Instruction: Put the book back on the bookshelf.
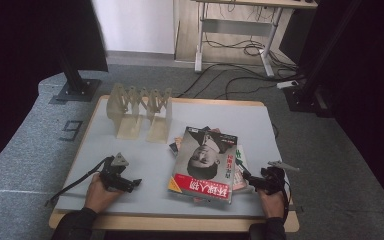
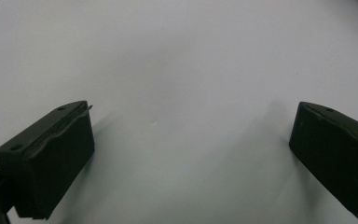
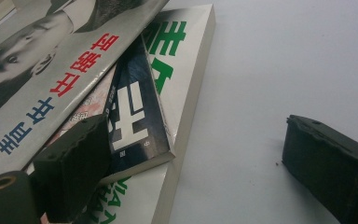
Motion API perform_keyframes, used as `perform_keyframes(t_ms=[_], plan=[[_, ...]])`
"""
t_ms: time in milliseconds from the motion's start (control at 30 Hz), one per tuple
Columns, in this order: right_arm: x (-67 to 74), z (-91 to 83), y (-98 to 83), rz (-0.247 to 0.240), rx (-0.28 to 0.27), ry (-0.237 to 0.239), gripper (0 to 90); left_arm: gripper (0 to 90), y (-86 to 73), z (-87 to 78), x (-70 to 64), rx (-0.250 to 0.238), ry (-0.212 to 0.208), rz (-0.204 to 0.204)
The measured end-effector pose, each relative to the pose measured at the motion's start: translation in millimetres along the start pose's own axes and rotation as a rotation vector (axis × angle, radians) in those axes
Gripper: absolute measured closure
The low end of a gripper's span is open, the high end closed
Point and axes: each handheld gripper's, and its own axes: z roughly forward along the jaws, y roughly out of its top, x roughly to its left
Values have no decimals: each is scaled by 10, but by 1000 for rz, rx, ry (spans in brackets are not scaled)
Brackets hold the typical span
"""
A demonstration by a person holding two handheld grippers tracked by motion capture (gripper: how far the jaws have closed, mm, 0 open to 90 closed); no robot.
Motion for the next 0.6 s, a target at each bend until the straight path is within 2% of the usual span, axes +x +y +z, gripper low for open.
perform_keyframes(t_ms=[600], plan=[[8, -4, 0, -7, -3, -7, 75, 1, 0, -4, -7, 2, 4, -9]])
